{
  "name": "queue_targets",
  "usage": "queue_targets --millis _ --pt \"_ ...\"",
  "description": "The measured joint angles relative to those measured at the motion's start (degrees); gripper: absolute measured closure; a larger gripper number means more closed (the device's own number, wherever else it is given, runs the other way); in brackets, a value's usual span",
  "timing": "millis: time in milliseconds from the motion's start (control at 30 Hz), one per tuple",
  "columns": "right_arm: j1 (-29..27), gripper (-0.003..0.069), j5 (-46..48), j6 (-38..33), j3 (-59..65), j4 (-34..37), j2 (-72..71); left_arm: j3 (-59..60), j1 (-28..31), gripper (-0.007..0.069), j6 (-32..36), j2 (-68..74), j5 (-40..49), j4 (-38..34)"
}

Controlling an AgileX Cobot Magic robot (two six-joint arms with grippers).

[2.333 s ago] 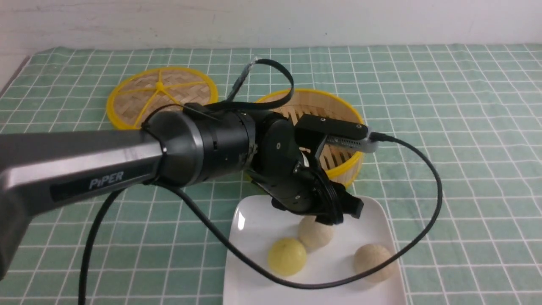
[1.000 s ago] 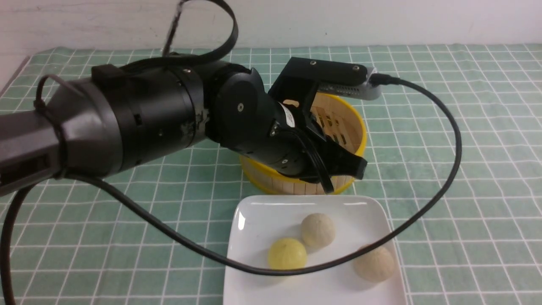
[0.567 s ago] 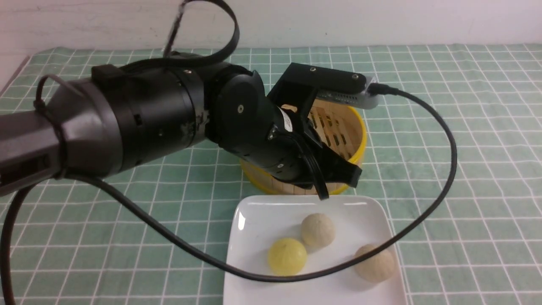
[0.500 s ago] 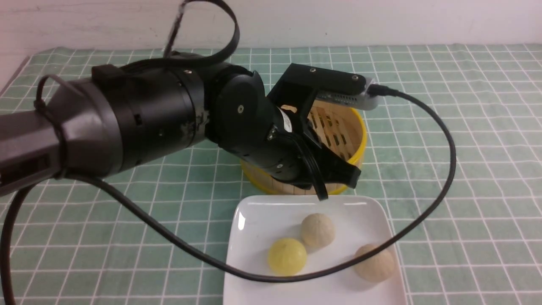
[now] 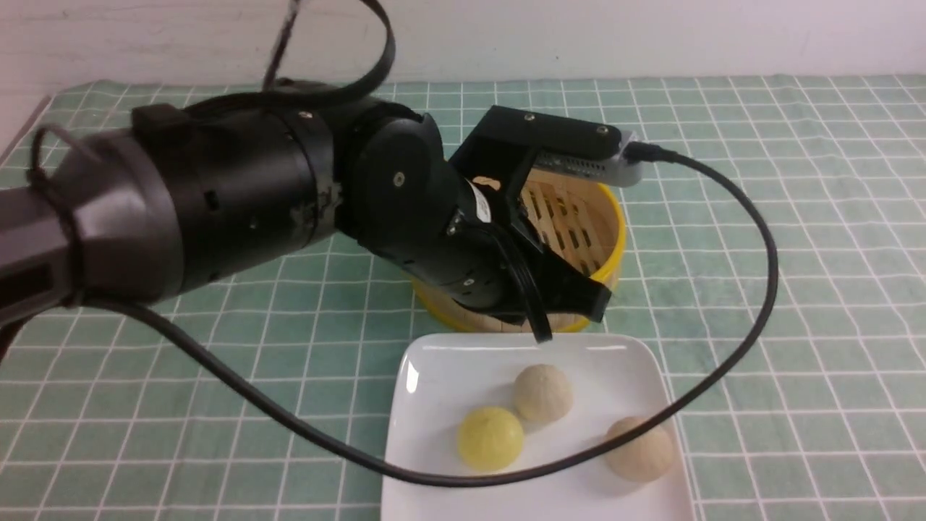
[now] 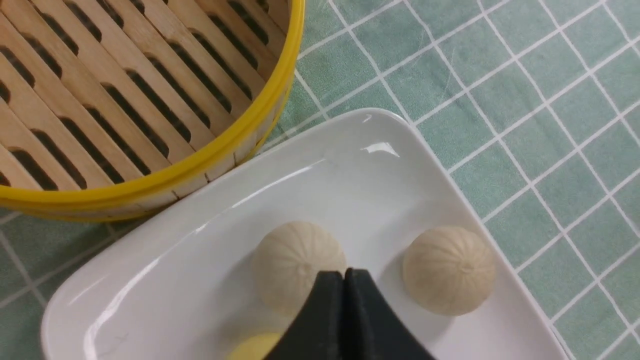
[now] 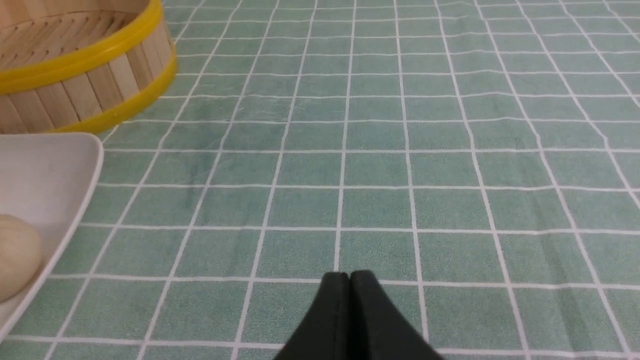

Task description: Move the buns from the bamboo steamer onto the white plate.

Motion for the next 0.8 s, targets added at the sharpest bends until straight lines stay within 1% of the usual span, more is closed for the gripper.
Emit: queue_targets --millis 100,200,267,367,400,467,533,600,700,767,800 --pt "-0.6 0.0655 0.0 0.0 0.0 0.0 0.0 0.0 0.0 0.0617 0.0 -4.4 1.8 1.6" --pt "-0.6 0.0653 0.0 0.0 0.0 0.0 0.0 0.0 0.0 0.0617 -0.2 -10.1 4.1 5.6" --pt "-0.6 0.0652 0.0 0.0 0.0 0.0 0.0 0.0 0.0 0.0615 -0.8 -13.8 7.2 9.2" --pt "-0.6 0.0649 0.0 0.0 0.0 0.0 0.0 0.0 0.0 0.0615 -4.8 -21.1 17.5 14.3" --pt "-0.6 0.0649 0.0 0.0 0.0 0.0 0.0 0.0 0.0 0.0615 -5.2 -21.5 17.5 14.5" --pt "-0.6 0.0646 0.0 0.0 0.0 0.0 0.0 1.5 0.0 0.0615 -8.1 -26.4 27.2 16.1" --pt "-0.6 0.0646 0.0 0.0 0.0 0.0 0.0 5.1 0.0 0.0615 -9.7 -31.2 32.7 16.2" --pt "-0.6 0.0644 0.0 0.0 0.0 0.0 0.0 9.8 0.0 0.0615 -11.6 -36.6 34.5 16.2" --pt "-0.6 0.0641 0.0 0.0 0.0 0.0 0.0 18.5 0.0 0.0615 -15.5 -45.5 34.5 16.1" --pt "-0.6 0.0638 0.0 0.0 0.0 0.0 0.0 25.9 0.0 0.0615 -19.6 -53.3 30.0 16.1" --pt "-0.6 0.0638 0.0 0.0 0.0 0.0 0.0 26.4 0.0 0.0615 -20.4 -54.7 29.4 16.1"
